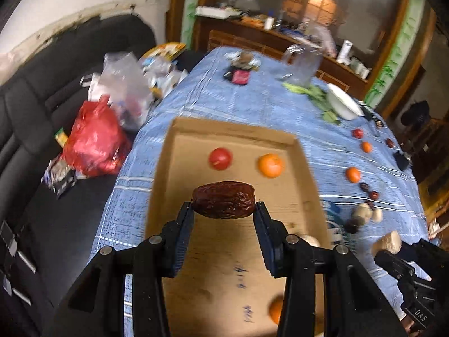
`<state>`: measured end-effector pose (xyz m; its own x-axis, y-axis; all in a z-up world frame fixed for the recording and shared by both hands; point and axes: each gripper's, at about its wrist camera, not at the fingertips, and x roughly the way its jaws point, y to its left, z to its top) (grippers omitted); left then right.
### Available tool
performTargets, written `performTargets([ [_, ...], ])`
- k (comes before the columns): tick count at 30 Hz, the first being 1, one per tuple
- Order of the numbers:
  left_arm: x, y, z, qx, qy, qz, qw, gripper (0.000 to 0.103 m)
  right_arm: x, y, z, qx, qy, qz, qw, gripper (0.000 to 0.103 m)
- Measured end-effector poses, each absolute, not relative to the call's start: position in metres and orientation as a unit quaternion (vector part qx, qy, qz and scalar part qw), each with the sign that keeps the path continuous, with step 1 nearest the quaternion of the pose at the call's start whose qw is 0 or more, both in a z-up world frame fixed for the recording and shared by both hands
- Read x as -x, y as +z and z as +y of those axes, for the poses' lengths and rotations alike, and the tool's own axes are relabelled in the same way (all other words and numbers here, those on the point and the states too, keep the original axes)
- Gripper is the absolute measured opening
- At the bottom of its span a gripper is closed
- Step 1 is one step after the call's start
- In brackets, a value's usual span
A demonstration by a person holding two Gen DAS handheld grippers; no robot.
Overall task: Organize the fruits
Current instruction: 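Carry the date and cake into the cardboard tray and open both tools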
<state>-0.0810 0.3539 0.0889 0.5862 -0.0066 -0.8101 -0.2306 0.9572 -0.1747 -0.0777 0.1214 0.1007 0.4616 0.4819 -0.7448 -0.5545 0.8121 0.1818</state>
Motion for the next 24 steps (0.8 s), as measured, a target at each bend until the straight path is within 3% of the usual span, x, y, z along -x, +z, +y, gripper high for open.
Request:
performTargets([
  [11,0.029,0.041,0.387,0.188,0.068,0.499,0.843,0.043,0.000,0.053,0.200,0.053,0.317,0.480,0.816,0.031],
  [22,0.011,0.039,0.382,0.181,0.084,0.499,0.843,0.043,-0.014,0.036,0.226,0.083,0.317,0.483,0.812,0.031],
  [24,0.013,0.040,0.384,0.187,0.084,0.499,0.842,0.050,-0.013,0.037,0.227,0.086,0.318,0.477,0.814,0.039],
])
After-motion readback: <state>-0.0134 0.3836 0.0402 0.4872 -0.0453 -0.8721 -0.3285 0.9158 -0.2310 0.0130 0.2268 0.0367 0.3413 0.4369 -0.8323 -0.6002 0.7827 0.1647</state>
